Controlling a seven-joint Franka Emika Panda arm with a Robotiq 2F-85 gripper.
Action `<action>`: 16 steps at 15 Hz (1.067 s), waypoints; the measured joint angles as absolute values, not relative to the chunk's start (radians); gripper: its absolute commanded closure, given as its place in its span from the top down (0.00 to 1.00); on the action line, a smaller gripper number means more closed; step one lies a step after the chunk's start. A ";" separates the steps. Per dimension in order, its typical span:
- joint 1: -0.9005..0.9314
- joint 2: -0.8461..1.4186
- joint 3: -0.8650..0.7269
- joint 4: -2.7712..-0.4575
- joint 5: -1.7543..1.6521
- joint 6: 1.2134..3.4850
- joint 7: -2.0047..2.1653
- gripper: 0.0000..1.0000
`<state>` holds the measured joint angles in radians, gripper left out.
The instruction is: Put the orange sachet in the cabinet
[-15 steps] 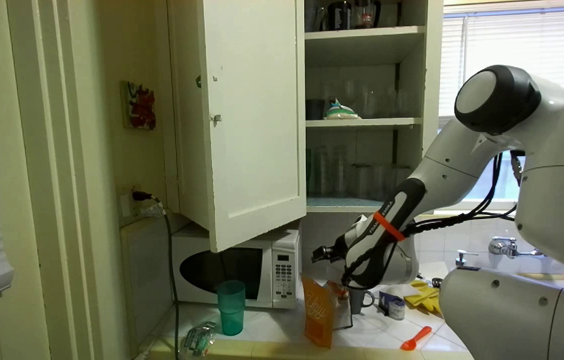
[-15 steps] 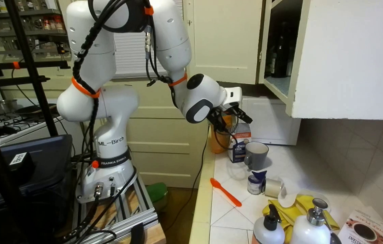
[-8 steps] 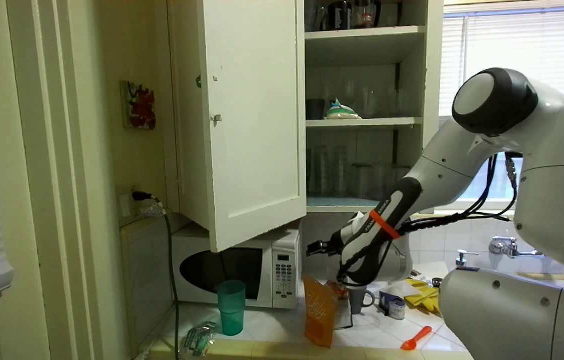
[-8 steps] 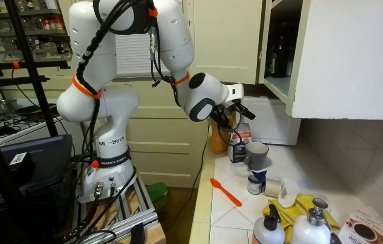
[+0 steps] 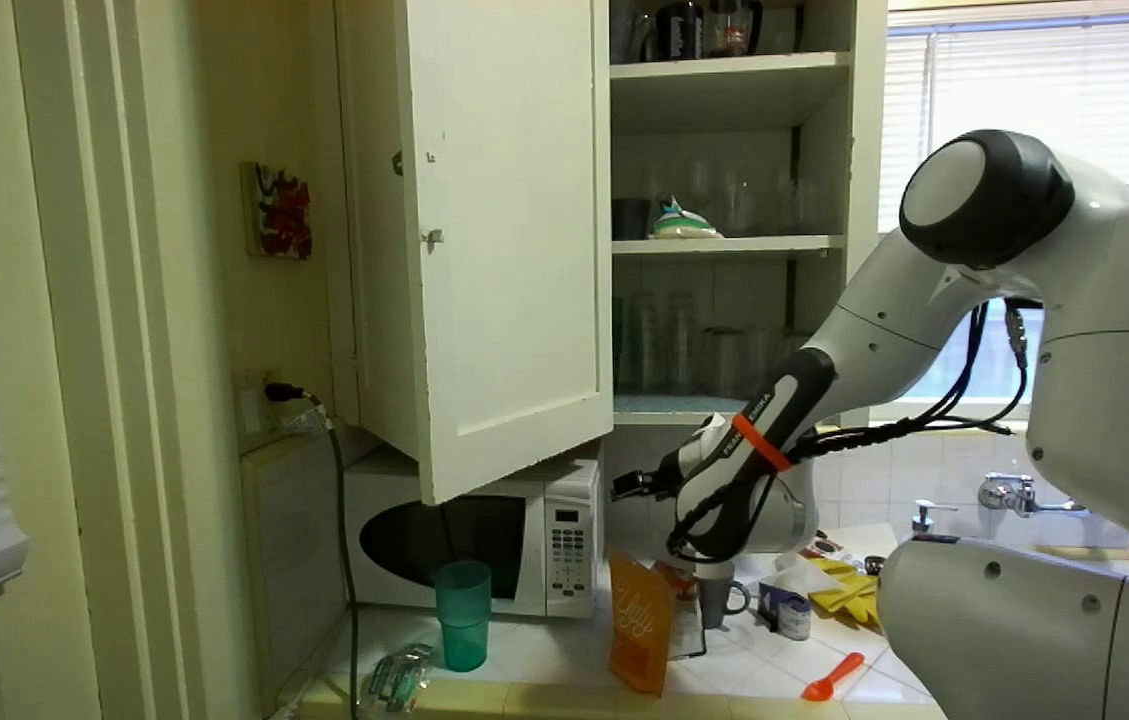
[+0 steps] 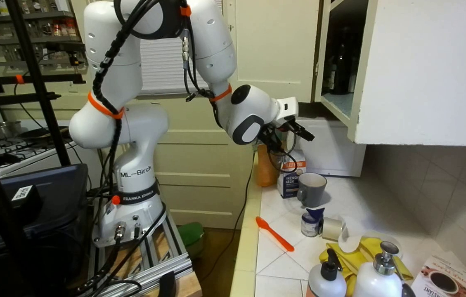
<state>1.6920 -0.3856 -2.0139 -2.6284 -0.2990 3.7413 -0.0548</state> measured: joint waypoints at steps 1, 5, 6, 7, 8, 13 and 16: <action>1.687 -0.379 -2.004 -2.628 -0.299 3.738 -0.048 1.00; 1.599 -0.365 -1.874 -2.629 -0.244 3.650 -0.036 1.00; 1.556 -0.365 -1.815 -2.630 -0.219 3.609 -0.040 1.00; 1.509 -0.363 -1.754 -2.630 -0.198 3.566 -0.041 1.00; 1.461 -0.360 -1.694 -2.630 -0.181 3.524 -0.041 1.00; 1.231 -0.301 -1.454 -2.631 -0.162 3.340 -0.014 1.00; 1.073 -0.260 -1.304 -2.629 -0.162 3.236 0.004 1.00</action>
